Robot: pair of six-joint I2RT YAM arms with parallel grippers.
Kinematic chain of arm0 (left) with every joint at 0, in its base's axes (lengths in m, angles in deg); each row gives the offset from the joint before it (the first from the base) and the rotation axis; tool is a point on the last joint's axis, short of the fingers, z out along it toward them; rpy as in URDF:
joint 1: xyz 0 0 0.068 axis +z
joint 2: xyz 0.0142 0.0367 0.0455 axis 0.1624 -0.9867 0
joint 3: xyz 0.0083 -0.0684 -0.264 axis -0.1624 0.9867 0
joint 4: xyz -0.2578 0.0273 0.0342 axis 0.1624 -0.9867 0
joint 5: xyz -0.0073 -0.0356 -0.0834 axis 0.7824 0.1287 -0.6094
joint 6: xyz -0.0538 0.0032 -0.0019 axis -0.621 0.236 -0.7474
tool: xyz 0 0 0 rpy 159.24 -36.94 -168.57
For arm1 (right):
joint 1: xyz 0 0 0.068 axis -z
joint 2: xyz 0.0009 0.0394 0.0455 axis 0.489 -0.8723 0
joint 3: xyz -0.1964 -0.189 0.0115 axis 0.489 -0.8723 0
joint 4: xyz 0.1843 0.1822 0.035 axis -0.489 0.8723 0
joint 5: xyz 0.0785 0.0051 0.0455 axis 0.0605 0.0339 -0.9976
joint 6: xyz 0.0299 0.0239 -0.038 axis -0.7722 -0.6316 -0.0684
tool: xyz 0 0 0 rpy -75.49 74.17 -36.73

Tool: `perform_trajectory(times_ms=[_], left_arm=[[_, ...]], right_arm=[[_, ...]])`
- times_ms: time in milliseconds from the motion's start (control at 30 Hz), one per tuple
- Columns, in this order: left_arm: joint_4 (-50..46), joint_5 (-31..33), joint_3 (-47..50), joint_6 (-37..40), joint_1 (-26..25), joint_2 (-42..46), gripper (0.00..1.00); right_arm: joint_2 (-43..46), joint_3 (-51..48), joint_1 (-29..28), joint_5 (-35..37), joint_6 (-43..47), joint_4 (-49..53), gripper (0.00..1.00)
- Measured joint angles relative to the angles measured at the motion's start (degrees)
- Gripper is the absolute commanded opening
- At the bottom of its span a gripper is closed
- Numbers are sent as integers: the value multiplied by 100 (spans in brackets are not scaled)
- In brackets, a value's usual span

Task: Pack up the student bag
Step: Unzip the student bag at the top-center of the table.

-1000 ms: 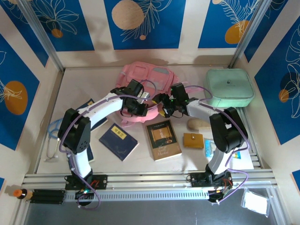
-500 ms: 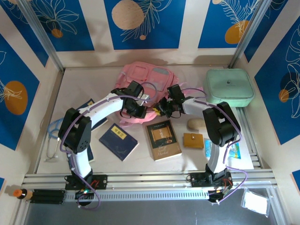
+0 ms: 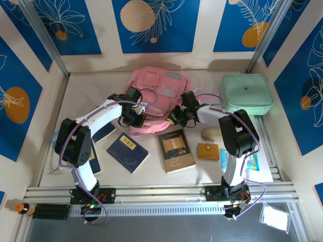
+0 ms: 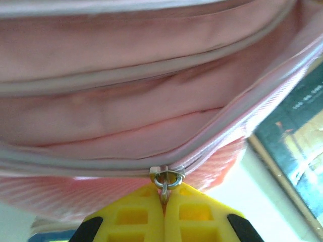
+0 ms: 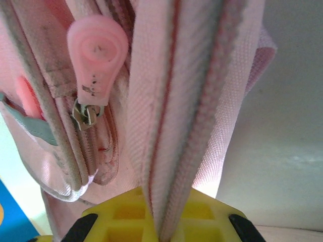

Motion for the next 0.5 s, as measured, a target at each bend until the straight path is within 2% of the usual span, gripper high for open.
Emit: perform_trajectory(times_ms=[200, 500], left_arm=[[-9, 144, 96, -17, 328, 55, 0], [114, 2, 389, -20, 267, 446, 0]], right_arm=[[0, 61, 116, 103, 343, 168, 0], [-26, 442, 212, 96, 813, 457, 1]])
